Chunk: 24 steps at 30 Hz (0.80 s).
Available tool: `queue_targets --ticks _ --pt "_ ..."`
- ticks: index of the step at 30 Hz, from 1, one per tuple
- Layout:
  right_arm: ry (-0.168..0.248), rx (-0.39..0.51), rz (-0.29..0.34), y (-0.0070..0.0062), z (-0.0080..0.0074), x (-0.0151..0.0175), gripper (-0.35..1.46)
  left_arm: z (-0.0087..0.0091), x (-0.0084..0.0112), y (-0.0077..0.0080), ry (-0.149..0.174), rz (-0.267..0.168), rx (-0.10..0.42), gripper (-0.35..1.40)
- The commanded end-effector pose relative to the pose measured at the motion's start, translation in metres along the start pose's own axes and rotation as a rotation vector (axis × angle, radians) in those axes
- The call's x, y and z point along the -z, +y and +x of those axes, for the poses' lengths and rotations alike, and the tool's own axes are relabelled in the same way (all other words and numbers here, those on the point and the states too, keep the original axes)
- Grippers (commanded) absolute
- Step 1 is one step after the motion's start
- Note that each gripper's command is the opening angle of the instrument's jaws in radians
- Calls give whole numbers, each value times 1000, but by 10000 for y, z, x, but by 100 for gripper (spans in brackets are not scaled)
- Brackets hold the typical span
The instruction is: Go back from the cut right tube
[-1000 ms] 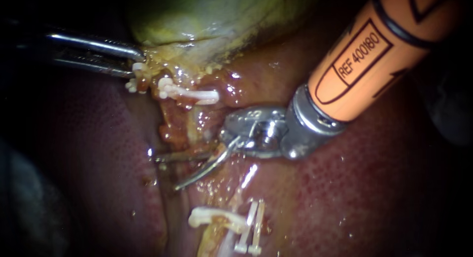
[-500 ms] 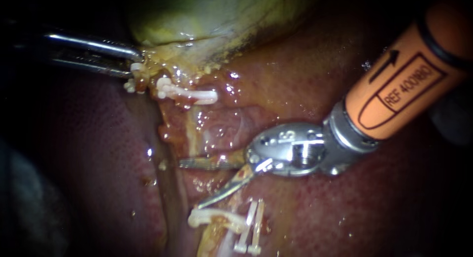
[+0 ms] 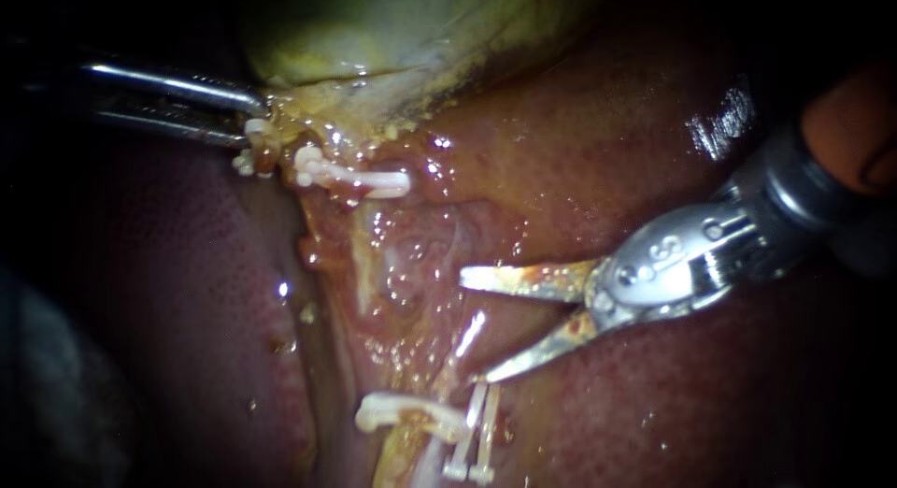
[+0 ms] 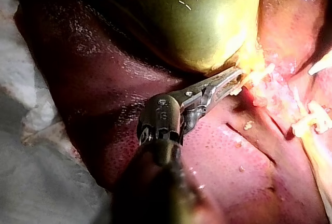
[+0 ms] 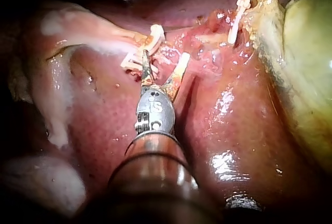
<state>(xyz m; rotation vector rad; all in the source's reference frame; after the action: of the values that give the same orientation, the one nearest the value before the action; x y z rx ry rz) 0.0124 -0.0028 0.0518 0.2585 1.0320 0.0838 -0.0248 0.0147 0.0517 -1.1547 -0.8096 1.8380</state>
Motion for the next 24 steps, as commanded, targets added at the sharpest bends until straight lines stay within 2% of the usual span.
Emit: queue_targets --ticks 1,8,16,20,24 --pt "-6 -8 -12 0 0 7 145 0 0 0 0 1 0 -35" --pt "-37 -47 -73 -1 -5 36 145 0 0 0 2 4 0 -35" --pt "-69 -91 -142 -2 -7 40 145 0 -2 0 5 10 0 -35" --pt "-91 -108 -173 0 -7 41 145 -2 -9 -4 7 15 -2 -35" --pt "-79 -109 -134 0 -8 42 145 -5 -20 -10 10 20 -5 -35"
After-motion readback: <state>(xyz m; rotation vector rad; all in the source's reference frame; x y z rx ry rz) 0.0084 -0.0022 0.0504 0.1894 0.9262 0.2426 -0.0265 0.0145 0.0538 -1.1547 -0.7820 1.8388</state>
